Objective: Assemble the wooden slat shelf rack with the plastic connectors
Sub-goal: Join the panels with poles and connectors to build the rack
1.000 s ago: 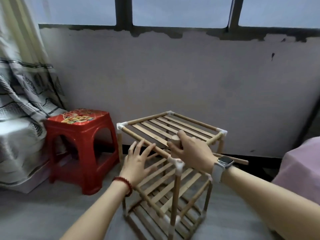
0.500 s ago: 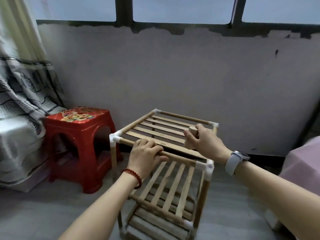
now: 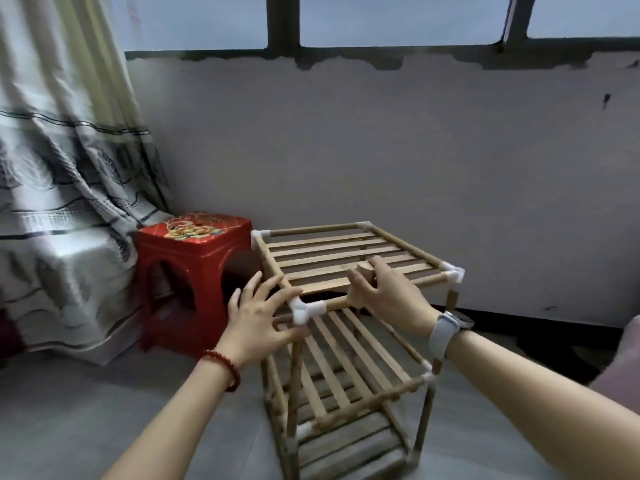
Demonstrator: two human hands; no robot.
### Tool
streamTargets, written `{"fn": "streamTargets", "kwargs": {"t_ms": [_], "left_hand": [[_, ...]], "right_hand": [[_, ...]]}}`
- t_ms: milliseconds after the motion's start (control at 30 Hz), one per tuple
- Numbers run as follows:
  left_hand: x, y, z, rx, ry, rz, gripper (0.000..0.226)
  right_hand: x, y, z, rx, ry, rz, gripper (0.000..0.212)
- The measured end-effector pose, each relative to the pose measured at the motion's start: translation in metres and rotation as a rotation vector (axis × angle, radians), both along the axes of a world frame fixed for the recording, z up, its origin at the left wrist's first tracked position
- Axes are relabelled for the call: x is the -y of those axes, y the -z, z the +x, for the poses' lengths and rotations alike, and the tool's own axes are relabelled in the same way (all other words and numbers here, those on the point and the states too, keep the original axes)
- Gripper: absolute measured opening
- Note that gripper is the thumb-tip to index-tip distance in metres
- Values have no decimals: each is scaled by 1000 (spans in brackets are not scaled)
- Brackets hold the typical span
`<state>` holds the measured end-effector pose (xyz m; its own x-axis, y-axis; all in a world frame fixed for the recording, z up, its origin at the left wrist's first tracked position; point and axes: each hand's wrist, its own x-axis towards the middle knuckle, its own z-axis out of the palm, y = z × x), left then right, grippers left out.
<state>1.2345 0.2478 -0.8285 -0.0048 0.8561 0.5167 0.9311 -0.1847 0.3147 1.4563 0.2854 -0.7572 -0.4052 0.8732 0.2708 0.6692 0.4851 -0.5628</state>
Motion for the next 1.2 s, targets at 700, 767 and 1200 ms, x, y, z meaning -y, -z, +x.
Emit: {"fn": "streamTargets", "kwargs": {"t_ms": [700,767,1200], "left_hand": [[20,53,11,861,171,-194,15],[20,53,13,867,187,-195,14],[16,79,33,843,214,-289,30]], "right_hand": [[26,4,-75,299,-40,224,30],[15,-14,-74,304,-61,241,32],[6,9,-66,-203,-64,115,31]]}}
